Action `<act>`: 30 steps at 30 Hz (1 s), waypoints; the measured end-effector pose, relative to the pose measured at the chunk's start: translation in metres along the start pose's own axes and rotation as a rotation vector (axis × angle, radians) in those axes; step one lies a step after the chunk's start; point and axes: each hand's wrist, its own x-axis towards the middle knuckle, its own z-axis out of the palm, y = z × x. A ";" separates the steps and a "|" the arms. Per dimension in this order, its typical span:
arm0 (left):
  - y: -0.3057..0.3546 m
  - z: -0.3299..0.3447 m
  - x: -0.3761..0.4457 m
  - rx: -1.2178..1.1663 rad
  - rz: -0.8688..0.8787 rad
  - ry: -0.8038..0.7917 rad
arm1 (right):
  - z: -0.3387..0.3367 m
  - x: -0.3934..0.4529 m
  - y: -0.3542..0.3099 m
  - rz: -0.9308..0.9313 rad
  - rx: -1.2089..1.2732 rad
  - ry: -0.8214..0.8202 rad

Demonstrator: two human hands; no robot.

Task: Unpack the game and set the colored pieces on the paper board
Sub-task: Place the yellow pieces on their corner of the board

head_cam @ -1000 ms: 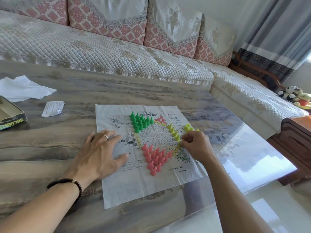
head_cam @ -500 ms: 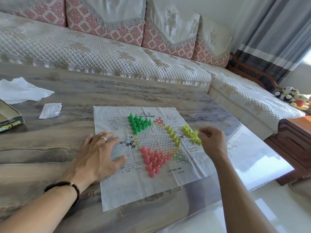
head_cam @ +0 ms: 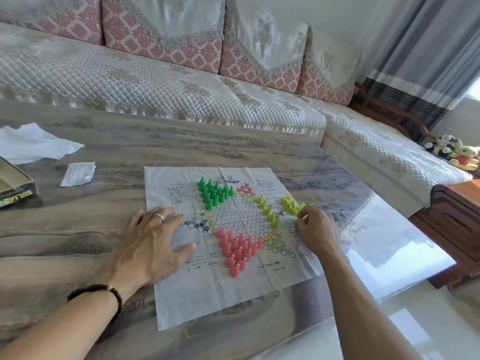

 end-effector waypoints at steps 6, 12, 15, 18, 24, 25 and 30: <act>-0.001 0.001 0.000 -0.020 0.010 0.010 | -0.014 0.002 -0.005 -0.049 0.238 0.011; -0.002 0.002 0.001 0.007 0.008 0.009 | -0.030 0.015 -0.021 0.007 0.488 -0.040; -0.003 0.002 0.001 -0.002 0.005 0.008 | -0.030 0.028 -0.027 0.013 0.427 -0.110; -0.002 0.002 0.001 -0.012 0.001 0.013 | -0.030 0.042 -0.037 -0.094 0.298 -0.171; -0.001 0.000 -0.001 -0.025 -0.002 0.011 | -0.021 0.058 -0.064 -0.325 0.038 -0.292; -0.001 0.001 -0.001 -0.030 -0.003 0.015 | -0.019 0.060 -0.066 -0.341 0.006 -0.309; -0.001 0.002 0.000 -0.036 -0.003 0.027 | -0.006 0.066 -0.071 -0.376 -0.115 -0.386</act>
